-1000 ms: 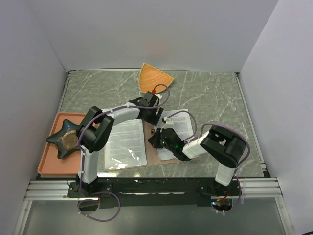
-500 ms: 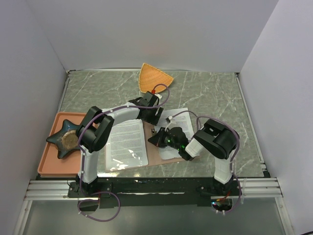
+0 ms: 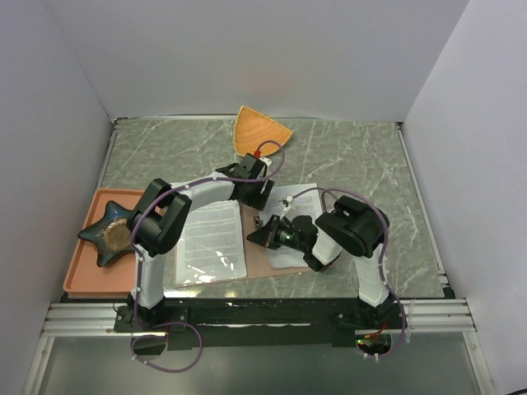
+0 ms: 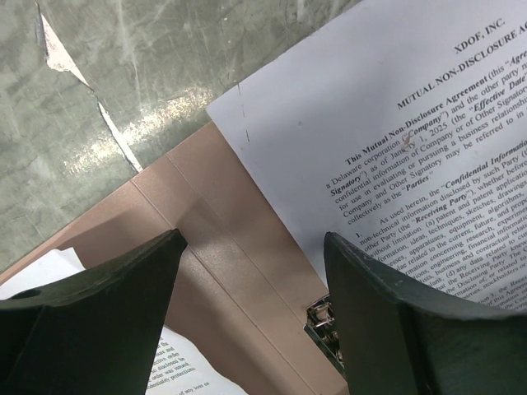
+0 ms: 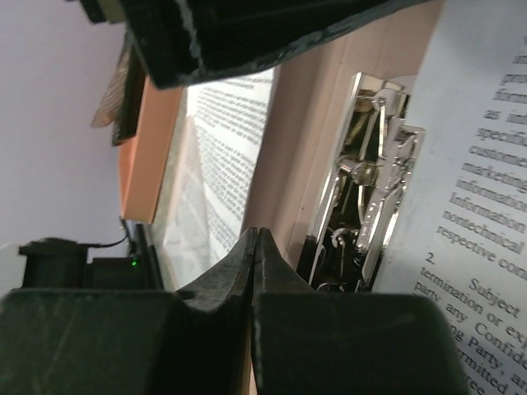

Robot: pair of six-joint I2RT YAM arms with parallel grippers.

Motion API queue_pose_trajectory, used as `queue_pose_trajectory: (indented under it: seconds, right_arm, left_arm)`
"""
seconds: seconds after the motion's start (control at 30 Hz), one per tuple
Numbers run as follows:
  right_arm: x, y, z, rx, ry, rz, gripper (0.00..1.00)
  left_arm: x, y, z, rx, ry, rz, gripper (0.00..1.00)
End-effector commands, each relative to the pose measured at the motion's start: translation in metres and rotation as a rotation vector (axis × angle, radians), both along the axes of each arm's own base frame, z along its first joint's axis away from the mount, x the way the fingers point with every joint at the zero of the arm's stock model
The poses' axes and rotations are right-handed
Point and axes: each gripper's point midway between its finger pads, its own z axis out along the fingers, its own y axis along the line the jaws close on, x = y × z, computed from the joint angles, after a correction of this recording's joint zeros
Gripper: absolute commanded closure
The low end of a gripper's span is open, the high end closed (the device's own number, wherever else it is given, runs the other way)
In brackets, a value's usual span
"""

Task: Put the files into the folder

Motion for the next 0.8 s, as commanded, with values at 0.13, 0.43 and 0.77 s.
queue_pose_trajectory:
  seconds: [0.13, 0.43, 0.77]
  right_arm:
    - [-0.041, -0.046, -0.086, -0.299, 0.242, 0.028, 1.00]
    - [0.001, -0.023, -0.015, -0.308, 0.031, 0.070, 0.90]
    - [0.015, -0.005, 0.053, -0.347, -0.111, 0.123, 0.60]
  left_arm:
    - [-0.071, 0.041, -0.065, 0.148, 0.318, 0.017, 0.23]
    - [-0.050, 0.022, -0.025, 0.084, 0.267, -0.004, 0.22]
    - [-0.010, 0.004, 0.067, -0.061, 0.142, -0.074, 0.18]
